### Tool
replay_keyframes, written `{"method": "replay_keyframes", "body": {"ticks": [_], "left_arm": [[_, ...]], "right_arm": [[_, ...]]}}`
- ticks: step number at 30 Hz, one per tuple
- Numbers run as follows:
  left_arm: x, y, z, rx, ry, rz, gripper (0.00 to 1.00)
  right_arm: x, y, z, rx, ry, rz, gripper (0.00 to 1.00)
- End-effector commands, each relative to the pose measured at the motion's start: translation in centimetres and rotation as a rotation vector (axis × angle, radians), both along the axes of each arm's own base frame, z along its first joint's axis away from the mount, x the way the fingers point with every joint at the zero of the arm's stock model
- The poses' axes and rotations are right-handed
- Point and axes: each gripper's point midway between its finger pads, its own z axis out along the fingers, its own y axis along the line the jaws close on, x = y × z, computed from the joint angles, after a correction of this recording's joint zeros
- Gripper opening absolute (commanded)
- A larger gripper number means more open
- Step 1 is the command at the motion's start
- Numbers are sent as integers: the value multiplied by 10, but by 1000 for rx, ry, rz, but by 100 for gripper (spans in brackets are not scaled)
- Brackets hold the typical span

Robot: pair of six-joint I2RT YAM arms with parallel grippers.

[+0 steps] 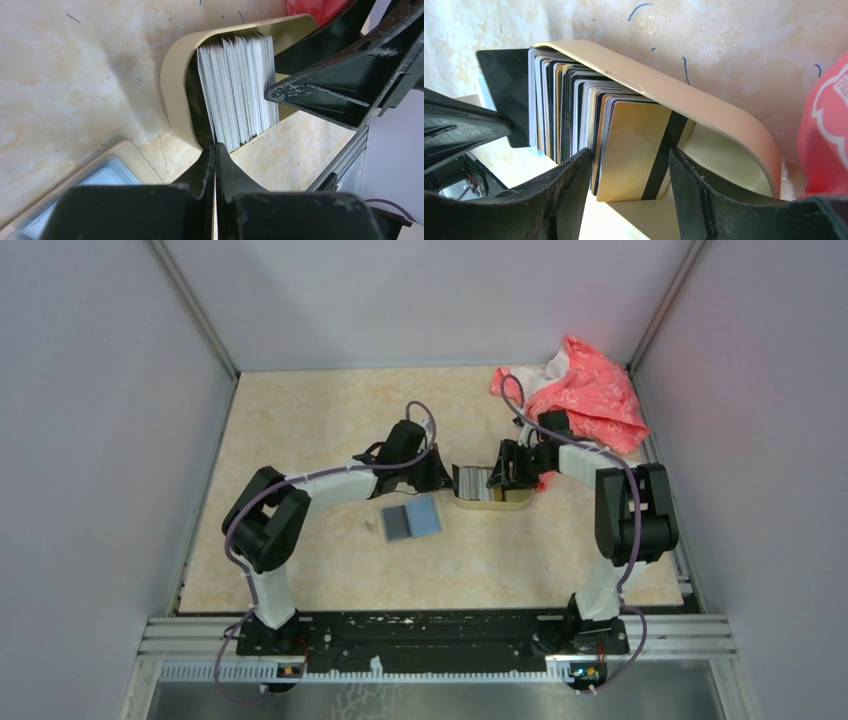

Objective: Put the credit cards into the card holder
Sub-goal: Pick up the credit card from the storage box.

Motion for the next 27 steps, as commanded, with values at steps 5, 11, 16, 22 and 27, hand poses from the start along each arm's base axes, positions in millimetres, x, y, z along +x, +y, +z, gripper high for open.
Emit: {"method": "replay_keyframes", "body": {"ticks": [5,11,16,22,27], "left_arm": [[3,7,21,-16,-108,-13,0],[1,7,28,-35,-155,-41,0],[0,13,36,-31,-203,-43,0],[-2,17,47,-62,-259,-49,0],[-6,18,55,-97,-302,-69,0]], "right_arm": [[9,-5,36,-31,-152,33,61],[16,-10,68,-56,-302,44,61],[-2,8,102,26,-473,276,60],[-31,25,133,137,-621,485,59],[-55,35,161,200,-803,622,59]]}}
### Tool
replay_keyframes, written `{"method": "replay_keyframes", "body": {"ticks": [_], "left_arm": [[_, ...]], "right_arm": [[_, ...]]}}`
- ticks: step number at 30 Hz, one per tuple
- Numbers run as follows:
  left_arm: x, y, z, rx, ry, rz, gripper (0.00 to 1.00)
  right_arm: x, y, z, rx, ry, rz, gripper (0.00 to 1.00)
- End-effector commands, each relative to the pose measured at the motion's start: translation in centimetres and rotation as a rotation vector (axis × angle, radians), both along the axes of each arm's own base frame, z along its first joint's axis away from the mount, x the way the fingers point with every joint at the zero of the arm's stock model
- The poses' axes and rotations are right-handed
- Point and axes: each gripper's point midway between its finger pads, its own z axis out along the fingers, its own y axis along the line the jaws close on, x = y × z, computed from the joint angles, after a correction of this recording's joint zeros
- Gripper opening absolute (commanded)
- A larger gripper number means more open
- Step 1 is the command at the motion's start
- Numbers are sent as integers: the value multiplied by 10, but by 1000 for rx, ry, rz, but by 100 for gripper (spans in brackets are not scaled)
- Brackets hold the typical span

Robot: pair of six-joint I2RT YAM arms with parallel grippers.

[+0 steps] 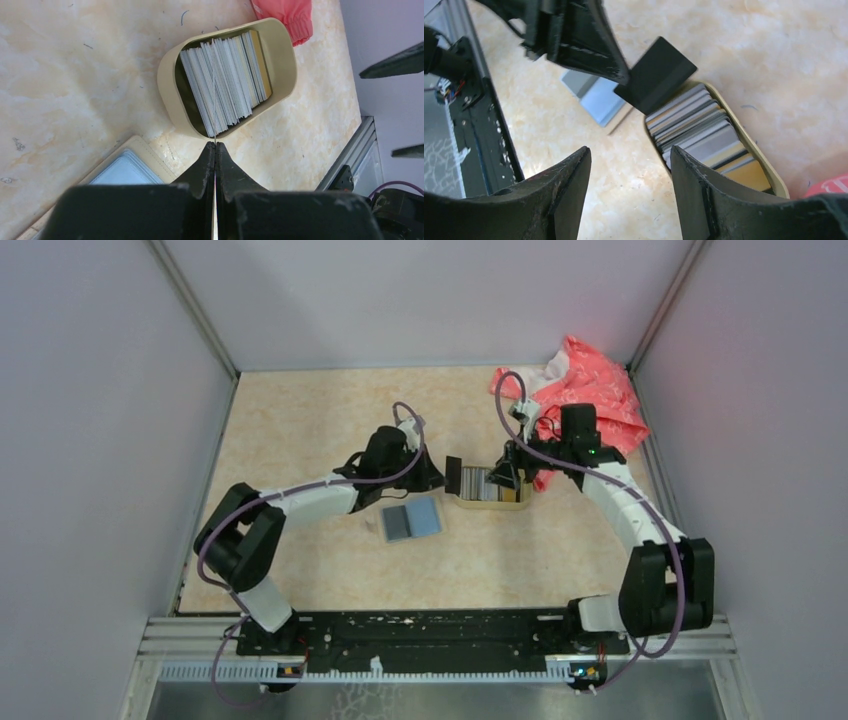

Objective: Put the credit cards into the card holder
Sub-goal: Pick up the credit card from the storage box.

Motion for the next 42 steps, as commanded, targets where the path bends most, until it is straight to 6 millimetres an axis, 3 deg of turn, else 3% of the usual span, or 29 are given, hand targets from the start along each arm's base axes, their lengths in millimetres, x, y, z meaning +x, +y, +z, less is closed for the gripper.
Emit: {"method": "replay_keyframes", "body": {"ticks": [1,3,7,11,16,19,23,33,39,42], "left_arm": [[1,-3,24,-68,-101,-40,0],[-2,-3,27,-87,-113,-56,0],[-6,-2,32,-121,-136,-81,0],[-19,3,42,-169,-170,-118,0],[-52,9,61,-284,-212,-192,0],[-74,17,72,-357,-249,-233,0],[-103,31,82,-436,-291,-268,0],[-138,38,91,-542,-311,-371,0],[-148,35,90,-566,-301,-416,0],[-151,32,88,-573,-290,-436,0]], "right_arm": [[-29,15,42,100,-266,219,59],[-44,19,50,140,-353,293,63],[-80,26,43,214,-534,460,88],[-95,27,36,239,-601,515,97],[-67,25,29,215,-396,374,94],[-61,28,23,265,-234,342,91],[-65,40,18,357,-60,342,89],[-94,75,29,403,25,447,88],[-100,85,36,420,18,456,80],[-101,88,36,428,42,453,68]]}}
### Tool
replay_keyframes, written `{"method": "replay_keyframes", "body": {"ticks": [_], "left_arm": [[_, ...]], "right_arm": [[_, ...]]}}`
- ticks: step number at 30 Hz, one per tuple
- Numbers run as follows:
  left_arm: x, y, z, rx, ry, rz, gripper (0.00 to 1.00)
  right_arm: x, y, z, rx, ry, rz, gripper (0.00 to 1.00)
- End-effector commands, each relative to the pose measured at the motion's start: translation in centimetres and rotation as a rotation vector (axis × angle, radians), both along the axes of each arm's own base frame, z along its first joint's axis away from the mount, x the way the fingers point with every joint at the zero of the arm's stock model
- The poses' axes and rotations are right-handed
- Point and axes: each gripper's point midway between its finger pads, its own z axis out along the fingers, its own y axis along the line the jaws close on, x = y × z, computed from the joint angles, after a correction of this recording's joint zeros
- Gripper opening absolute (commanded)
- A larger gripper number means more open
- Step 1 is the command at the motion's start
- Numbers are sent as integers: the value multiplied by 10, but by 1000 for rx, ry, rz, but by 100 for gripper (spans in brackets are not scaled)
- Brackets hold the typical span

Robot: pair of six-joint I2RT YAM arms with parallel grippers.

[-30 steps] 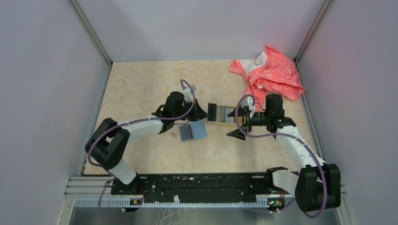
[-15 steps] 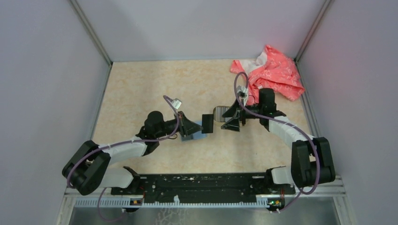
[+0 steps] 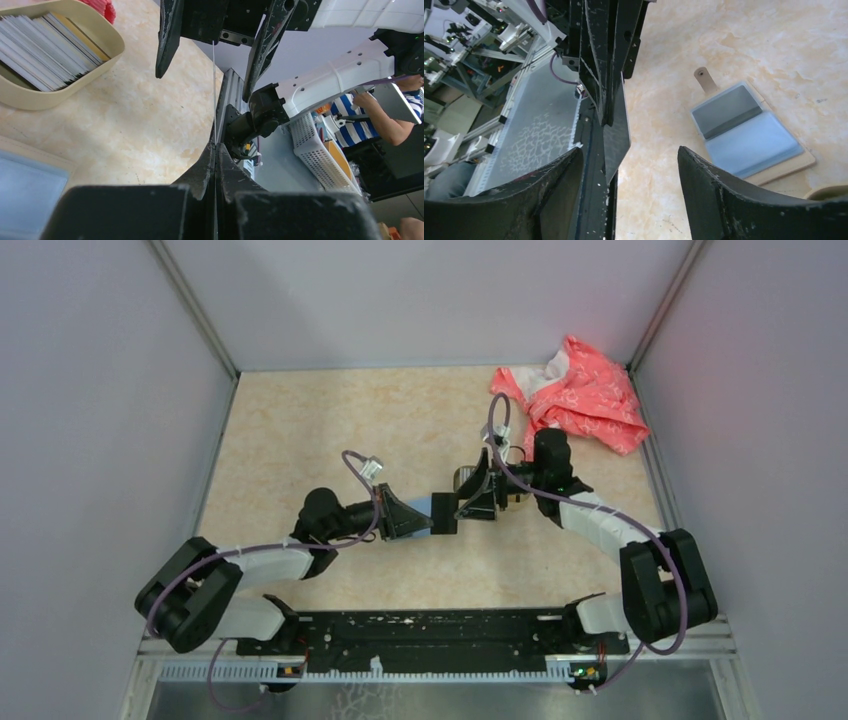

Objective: Put the credit cards into the card holder
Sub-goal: Pick up the credit card from the storage box.

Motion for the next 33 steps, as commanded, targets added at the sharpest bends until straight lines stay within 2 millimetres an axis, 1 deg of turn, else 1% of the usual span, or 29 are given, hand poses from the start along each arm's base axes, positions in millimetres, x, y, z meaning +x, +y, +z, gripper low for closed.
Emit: {"method": "replay_keyframes", "body": {"ticks": [1,3,4,6,7,8,9,10,11,12,14,16,20,23,26,30,32,33], "left_arm": [[-12,-6,9,-45,-40,-67,0],[-13,-8,8,-43,-41,-73,0],[-14,-9,8,-42,-40,-74,0],[-13,-10,5,-38,-38,-75,0],[-13,-10,5,-38,-37,-73,0],[-13,-10,3,-35,-38,-71,0],[-12,-9,2,-32,-38,-68,7],[-12,-9,0,-25,-43,-67,28],[-14,-8,-3,-16,-53,-73,40],[-17,-7,-6,-5,-74,-85,47],[-25,-4,-11,-8,-105,-114,57],[-32,-2,-11,-33,-128,-133,61],[-30,-6,-16,-51,-107,-151,61],[-31,-8,-13,-91,-117,-173,58],[-27,-16,-11,-101,-109,-203,50],[-25,-21,-13,-86,-100,-212,42],[-24,-23,-16,-72,-99,-215,34],[-24,-25,-17,-64,-93,-220,24]], "right_arm": [[-4,7,15,39,-21,21,62],[-4,8,18,53,-2,23,47],[-4,8,19,58,2,24,36],[-7,9,19,58,12,43,9],[-7,10,18,57,22,53,0],[-8,10,18,55,30,62,0],[-9,10,18,54,34,68,0],[-10,10,18,55,28,76,0],[-12,9,18,55,24,87,0],[-13,9,18,55,24,98,0],[-14,9,17,56,19,105,0],[-14,8,17,53,15,100,0],[-14,9,16,52,19,97,0],[-16,10,14,48,22,109,0],[-17,13,7,15,19,133,0],[-17,15,5,12,14,135,0],[-17,15,5,12,12,135,0],[-17,15,5,11,12,136,1]]}}
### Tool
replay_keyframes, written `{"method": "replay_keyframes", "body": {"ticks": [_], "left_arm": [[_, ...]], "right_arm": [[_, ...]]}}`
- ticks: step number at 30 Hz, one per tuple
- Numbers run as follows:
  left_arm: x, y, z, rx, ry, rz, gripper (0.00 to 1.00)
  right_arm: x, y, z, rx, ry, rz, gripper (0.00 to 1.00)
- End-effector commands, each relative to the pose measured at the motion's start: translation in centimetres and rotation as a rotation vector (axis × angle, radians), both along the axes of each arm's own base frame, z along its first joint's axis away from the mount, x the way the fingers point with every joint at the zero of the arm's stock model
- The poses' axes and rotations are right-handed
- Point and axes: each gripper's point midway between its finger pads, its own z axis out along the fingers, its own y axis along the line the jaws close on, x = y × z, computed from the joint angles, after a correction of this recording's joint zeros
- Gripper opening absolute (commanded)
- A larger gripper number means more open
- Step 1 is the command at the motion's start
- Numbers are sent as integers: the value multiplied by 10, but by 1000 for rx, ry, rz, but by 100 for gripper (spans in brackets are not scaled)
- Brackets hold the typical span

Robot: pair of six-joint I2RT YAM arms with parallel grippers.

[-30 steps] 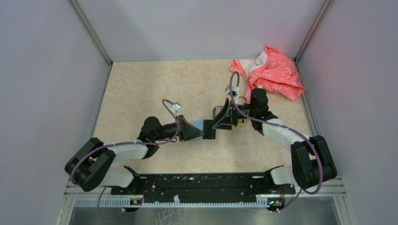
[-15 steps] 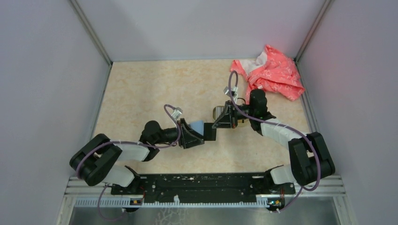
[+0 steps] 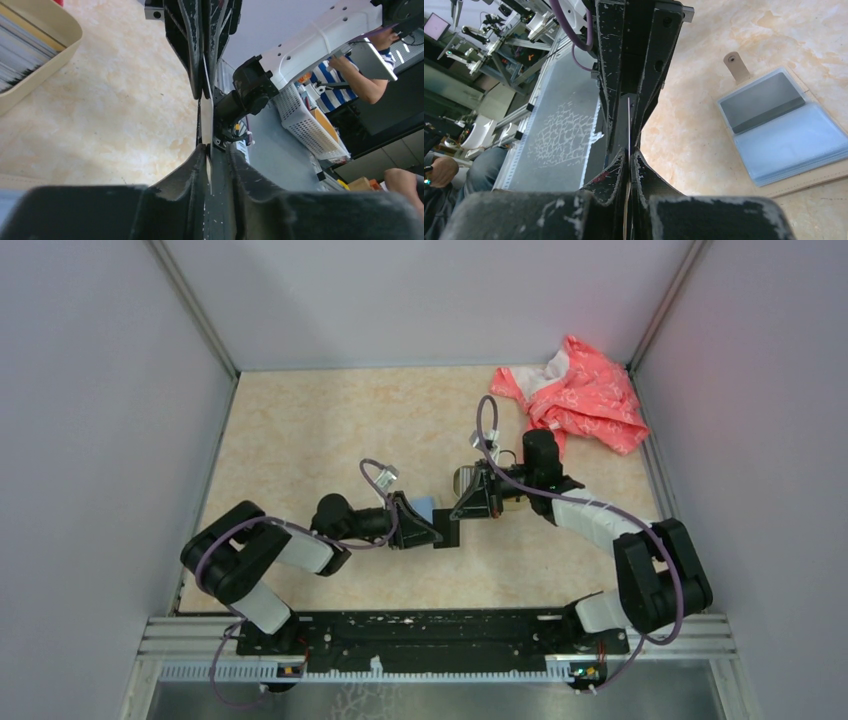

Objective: Put the credit cards into the card holder
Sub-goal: Pick up the credit card from the storage box.

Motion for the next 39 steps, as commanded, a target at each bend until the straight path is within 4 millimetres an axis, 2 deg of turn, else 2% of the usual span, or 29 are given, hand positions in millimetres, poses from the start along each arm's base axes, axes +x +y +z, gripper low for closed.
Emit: {"method": "replay_keyframes", "body": {"ticks": [1,2,4,7,8,9,11,16,20,26,33,39], "left_arm": [[-3,-7,6,-14,-55,-45,11],[-4,-7,5,-12,-54,-49,0],[-4,-5,4,-11,-56,-36,0],[-5,0,0,1,-62,-5,0],[-6,1,-2,10,-63,-7,0],[-7,1,-3,18,-68,-19,0],[-13,0,-6,50,-70,-73,0],[-11,1,-21,192,-66,-102,0],[-7,3,-18,241,-104,-87,0],[-2,1,-16,280,-125,-98,0],[-1,0,-16,306,-132,-110,0],[0,1,-16,318,-137,-110,0]], "right_arm": [[2,5,12,25,-78,34,2],[2,5,12,25,-79,35,5],[2,5,14,26,-91,39,16],[5,2,22,15,-167,53,39],[3,0,19,-3,-183,59,45],[1,-1,17,-17,-193,67,50],[-5,-6,11,-52,-193,85,54],[-7,-7,-6,-158,-266,133,55],[-13,-3,-14,-190,-275,175,55],[-21,3,-9,-166,-271,203,46],[-19,4,-6,-165,-284,189,45],[-18,5,-6,-168,-271,186,31]]}}
